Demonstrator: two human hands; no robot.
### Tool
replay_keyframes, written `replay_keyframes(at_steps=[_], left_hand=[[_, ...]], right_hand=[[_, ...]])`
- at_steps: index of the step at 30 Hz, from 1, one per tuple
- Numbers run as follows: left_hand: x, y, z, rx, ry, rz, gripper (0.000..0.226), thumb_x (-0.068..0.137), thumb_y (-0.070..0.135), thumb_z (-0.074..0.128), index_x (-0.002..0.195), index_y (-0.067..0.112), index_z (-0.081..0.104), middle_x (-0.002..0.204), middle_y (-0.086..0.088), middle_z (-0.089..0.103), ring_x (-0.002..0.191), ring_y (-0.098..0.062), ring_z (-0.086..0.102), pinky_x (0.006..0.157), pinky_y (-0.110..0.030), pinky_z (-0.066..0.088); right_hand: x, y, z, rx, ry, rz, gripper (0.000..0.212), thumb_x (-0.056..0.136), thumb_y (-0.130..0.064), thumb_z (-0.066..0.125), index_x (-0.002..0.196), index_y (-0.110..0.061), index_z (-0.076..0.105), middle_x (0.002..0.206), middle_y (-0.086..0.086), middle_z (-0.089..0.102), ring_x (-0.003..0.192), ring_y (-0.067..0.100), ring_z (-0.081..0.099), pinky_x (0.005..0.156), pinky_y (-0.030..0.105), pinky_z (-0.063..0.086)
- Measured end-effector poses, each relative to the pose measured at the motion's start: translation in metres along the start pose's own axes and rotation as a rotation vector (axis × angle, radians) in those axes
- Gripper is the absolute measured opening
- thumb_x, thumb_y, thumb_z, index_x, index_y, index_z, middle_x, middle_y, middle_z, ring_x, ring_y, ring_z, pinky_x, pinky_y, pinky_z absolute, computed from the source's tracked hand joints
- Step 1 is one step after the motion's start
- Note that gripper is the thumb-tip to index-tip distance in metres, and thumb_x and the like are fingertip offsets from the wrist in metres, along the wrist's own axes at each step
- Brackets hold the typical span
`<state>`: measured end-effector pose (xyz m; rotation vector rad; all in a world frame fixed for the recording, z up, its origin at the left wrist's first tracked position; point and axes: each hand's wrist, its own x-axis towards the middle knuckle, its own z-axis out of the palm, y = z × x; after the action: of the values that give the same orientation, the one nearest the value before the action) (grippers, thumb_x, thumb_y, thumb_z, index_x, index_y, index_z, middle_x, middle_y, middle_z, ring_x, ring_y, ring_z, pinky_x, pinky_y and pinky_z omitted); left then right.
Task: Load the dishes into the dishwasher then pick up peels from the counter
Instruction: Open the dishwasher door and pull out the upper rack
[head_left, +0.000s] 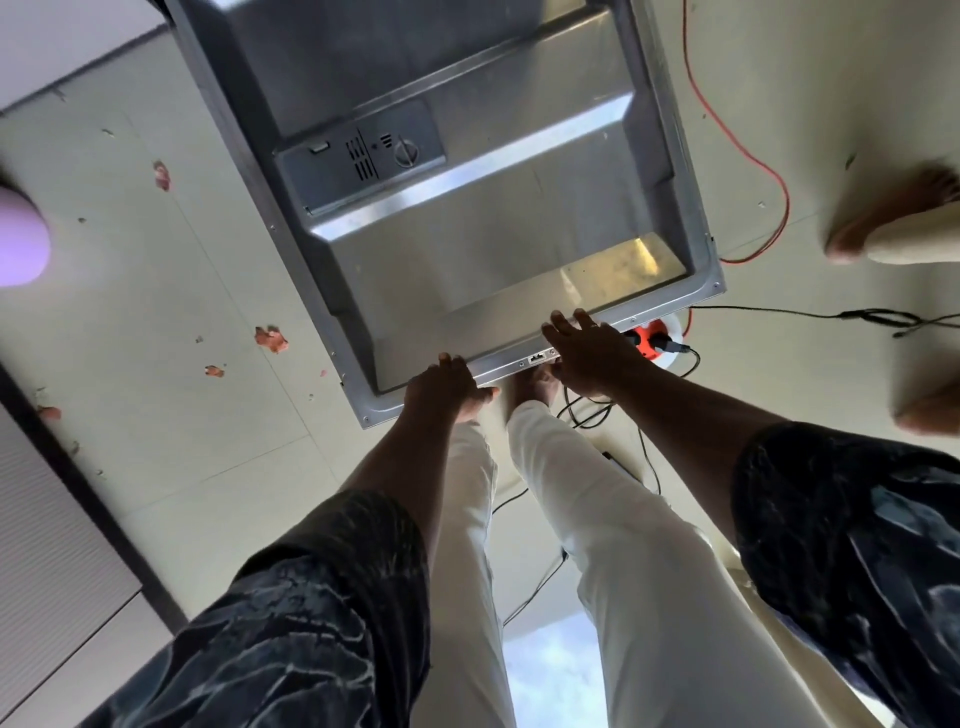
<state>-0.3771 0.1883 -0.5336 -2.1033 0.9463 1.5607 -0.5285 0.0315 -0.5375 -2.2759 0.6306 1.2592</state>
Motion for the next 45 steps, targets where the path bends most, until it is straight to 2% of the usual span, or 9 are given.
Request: replay_keyframes(at_steps=[7,16,21,23,27,32,36,41,45], left_hand=[[-0.038,-0.002,-0.02,0.094,0.071,0.086,0.072,0.099,0.061,0.044,0.152,0.013,0.035,0.157,-0.007,0.035,0.143,-0.028,0.035,0.109,-0.046,0.035],[-0.115,-0.013,-0.11,0.011,0.312,0.116,0.079,0.1,0.059,0.045,0.158,0.012,0.022,0.169,-0.007,0.011,0.155,-0.026,0.012,0.122,-0.047,0.022],[-0.153,-0.019,-0.177,-0.04,0.446,0.085,0.08,0.1,0.06,0.042,0.16,0.013,0.017,0.17,-0.006,0.005,0.156,-0.024,0.007,0.123,-0.045,0.019],[-0.16,-0.022,-0.192,-0.06,0.483,0.086,0.081,0.1,0.061,0.042,0.16,0.014,0.017,0.17,-0.006,0.006,0.156,-0.025,0.008,0.123,-0.044,0.02],[-0.177,-0.036,-0.252,-0.103,0.635,0.074,0.082,0.098,0.062,0.043,0.16,0.015,0.017,0.17,-0.005,0.008,0.156,-0.024,0.009,0.123,-0.043,0.022],[-0.194,-0.055,-0.342,-0.104,0.768,0.075,0.086,0.099,0.062,0.041,0.162,0.013,0.008,0.17,-0.005,-0.005,0.157,-0.023,-0.002,0.125,-0.042,0.013],[-0.203,-0.064,-0.409,-0.083,0.89,0.077,0.091,0.099,0.064,0.041,0.162,0.013,0.001,0.169,-0.005,-0.01,0.156,-0.023,-0.007,0.126,-0.045,0.01],[-0.206,-0.063,-0.48,-0.103,1.012,0.091,0.092,0.098,0.061,0.047,0.162,0.017,-0.002,0.168,-0.001,-0.018,0.155,-0.021,-0.014,0.127,-0.046,0.006],[-0.197,-0.06,-0.521,-0.086,1.138,0.075,0.094,0.097,0.055,0.055,0.162,0.013,0.002,0.169,-0.005,-0.012,0.156,-0.024,-0.01,0.126,-0.047,0.007]], right_hand=[[-0.02,-0.002,-0.024,0.004,-0.002,0.044,0.065,0.104,-0.047,0.042,0.159,-0.022,0.02,0.169,0.005,0.013,0.155,0.029,0.013,0.123,0.054,0.016],[-0.08,-0.015,-0.125,0.012,0.178,0.068,0.067,0.104,-0.049,0.042,0.16,-0.02,0.019,0.168,0.008,0.015,0.155,0.028,0.015,0.123,0.05,0.014],[-0.099,-0.033,-0.213,0.005,0.501,0.002,0.065,0.099,-0.051,0.044,0.15,-0.011,0.044,0.158,0.016,0.04,0.143,0.037,0.041,0.115,0.057,0.03],[-0.101,-0.037,-0.234,-0.019,0.478,0.007,0.066,0.099,-0.05,0.051,0.152,-0.012,0.041,0.159,0.014,0.038,0.145,0.036,0.038,0.116,0.055,0.029],[-0.094,-0.042,-0.307,-0.072,0.566,-0.049,0.066,0.084,-0.043,0.076,0.136,-0.005,0.06,0.14,0.021,0.059,0.123,0.042,0.061,0.098,0.058,0.05],[-0.091,-0.06,-0.42,-0.118,0.76,-0.158,0.069,0.095,-0.044,0.06,0.15,-0.006,0.043,0.155,0.02,0.042,0.138,0.041,0.046,0.11,0.053,0.04],[-0.088,-0.071,-0.493,-0.141,0.906,-0.22,0.066,0.092,-0.043,0.054,0.143,-0.001,0.051,0.148,0.024,0.05,0.13,0.046,0.052,0.103,0.057,0.046],[-0.085,-0.076,-0.565,-0.216,0.99,-0.233,0.071,0.102,-0.042,0.052,0.158,-0.009,0.025,0.168,0.016,0.014,0.152,0.037,0.021,0.118,0.054,0.022],[-0.071,-0.071,-0.6,-0.25,1.003,-0.201,0.077,0.1,-0.044,0.055,0.159,-0.01,0.021,0.168,0.019,0.008,0.152,0.04,0.018,0.12,0.054,0.025]])
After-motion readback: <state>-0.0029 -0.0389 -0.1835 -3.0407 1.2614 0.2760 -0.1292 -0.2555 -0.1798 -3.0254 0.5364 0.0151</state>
